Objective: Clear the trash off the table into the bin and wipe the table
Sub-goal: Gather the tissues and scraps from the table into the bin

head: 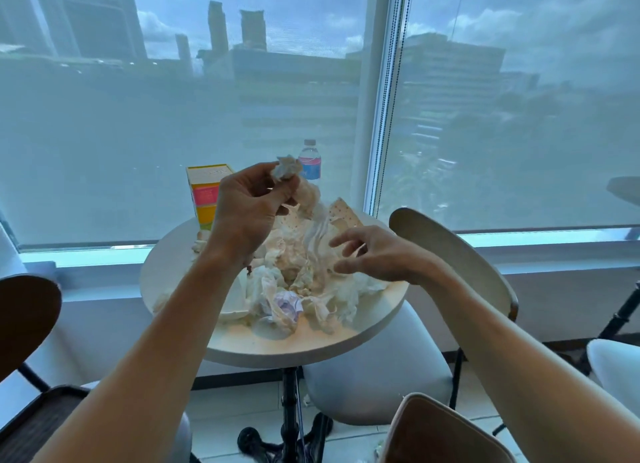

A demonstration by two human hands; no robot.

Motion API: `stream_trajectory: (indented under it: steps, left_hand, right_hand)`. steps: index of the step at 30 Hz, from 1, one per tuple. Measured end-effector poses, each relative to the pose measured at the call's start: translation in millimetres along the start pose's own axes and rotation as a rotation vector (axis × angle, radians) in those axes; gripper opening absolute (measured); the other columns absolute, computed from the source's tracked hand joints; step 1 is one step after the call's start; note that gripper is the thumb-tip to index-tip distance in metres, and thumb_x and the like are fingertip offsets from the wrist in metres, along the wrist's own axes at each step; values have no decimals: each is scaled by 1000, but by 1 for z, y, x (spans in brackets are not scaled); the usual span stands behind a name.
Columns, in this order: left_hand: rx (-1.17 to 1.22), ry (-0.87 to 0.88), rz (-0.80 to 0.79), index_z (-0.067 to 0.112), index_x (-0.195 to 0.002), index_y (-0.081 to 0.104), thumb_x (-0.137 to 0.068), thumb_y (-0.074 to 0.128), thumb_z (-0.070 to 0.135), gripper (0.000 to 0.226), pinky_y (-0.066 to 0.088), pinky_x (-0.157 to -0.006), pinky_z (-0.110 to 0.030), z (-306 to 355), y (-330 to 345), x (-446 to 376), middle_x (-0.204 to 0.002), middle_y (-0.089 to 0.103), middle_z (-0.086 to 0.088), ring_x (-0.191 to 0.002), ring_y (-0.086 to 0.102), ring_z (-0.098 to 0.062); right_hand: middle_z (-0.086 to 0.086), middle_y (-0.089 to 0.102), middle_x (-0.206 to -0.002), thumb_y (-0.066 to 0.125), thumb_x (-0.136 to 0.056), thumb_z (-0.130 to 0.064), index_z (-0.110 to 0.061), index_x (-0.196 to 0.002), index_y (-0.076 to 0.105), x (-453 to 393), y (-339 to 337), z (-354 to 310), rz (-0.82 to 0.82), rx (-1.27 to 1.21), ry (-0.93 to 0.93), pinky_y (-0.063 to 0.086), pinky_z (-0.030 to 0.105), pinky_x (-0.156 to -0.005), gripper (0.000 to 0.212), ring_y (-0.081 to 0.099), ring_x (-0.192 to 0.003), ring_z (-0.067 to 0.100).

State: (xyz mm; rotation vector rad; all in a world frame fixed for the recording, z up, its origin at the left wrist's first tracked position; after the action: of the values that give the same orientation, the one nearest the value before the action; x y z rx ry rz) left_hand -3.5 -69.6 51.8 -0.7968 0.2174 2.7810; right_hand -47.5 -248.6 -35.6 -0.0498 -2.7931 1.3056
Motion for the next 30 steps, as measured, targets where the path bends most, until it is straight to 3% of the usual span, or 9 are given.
stream_trajectory:
  steps: [3,7,11,16,20,24,27,30]
  left_hand:
    - [9,1,6,22,-90,70,-86,68,8,15,49,-56,-18,1,0,2,-66,72,10,-58,63,-5]
    - [37,-46,39,21,-90,70,-87,68,10,12,49,-56,-17,-8,-4,6,-67,72,10,-57,63,-6]
    - [36,-96,52,21,-89,70,-87,68,10,12,50,-56,-18,-17,-8,11,-68,72,9,-58,64,-6]
    - [-71,-195,-23,18,-95,70,-84,71,10,13,55,-64,-22,-39,1,24,-84,74,4,-74,67,-9]
    - [-59,-215,-110,23,-92,72,-76,77,16,19,58,-67,-26,-45,22,38,-94,73,-3,-82,70,-14]
    - [-46,-198,-57,19,-86,71,-75,77,4,19,59,-65,-28,-44,27,40,-85,74,-4,-78,72,-16]
    - [-34,-213,18,18,-82,71,-78,73,-5,23,58,-62,-24,-45,22,38,-76,75,3,-74,72,-13]
    - [-16,-235,59,18,-82,71,-80,70,-7,26,57,-60,-21,-46,19,36,-73,75,6,-71,72,-10]
  right_hand:
    - [-5,65,-87,72,-86,-25,-18,-104,71,-3,6,-8,67,-64,-58,45,16,-66,20,60,-77,8]
    - [-4,66,-88,76,-84,-26,-25,-102,66,-6,18,-19,-18,-180,-95,51,24,-76,21,62,-81,11]
    - [1,65,-75,71,-87,-11,-16,-84,69,-8,19,-30,9,-399,-137,45,19,-56,5,60,-65,11]
    - [13,63,-78,60,-92,0,4,-102,64,-10,-5,-35,100,-768,-141,48,23,-54,12,60,-61,18]
    - [10,67,-78,61,-91,0,-2,-96,65,-8,-11,-38,76,-942,-145,53,22,-58,7,65,-61,14]
    - [7,70,-85,65,-91,-12,-6,-101,71,-2,-16,-26,7,-784,-108,52,23,-65,13,64,-74,13]
    - [8,69,-104,67,-91,-21,-16,-108,72,2,-33,4,133,-270,-37,50,23,-73,18,61,-86,13]
    - [3,52,-140,61,-91,-11,-29,-127,62,5,-25,26,73,214,13,43,31,-102,41,53,-120,18]
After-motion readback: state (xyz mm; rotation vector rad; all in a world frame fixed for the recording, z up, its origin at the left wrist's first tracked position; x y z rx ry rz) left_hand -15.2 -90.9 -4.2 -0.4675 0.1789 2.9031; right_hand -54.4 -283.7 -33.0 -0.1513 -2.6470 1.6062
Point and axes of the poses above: each hand's wrist, its own x-axis away from the middle knuckle, its own y-axis out of the palm, z = x × y, the point moved 10 cm from there along -x, towards the middle knuckle
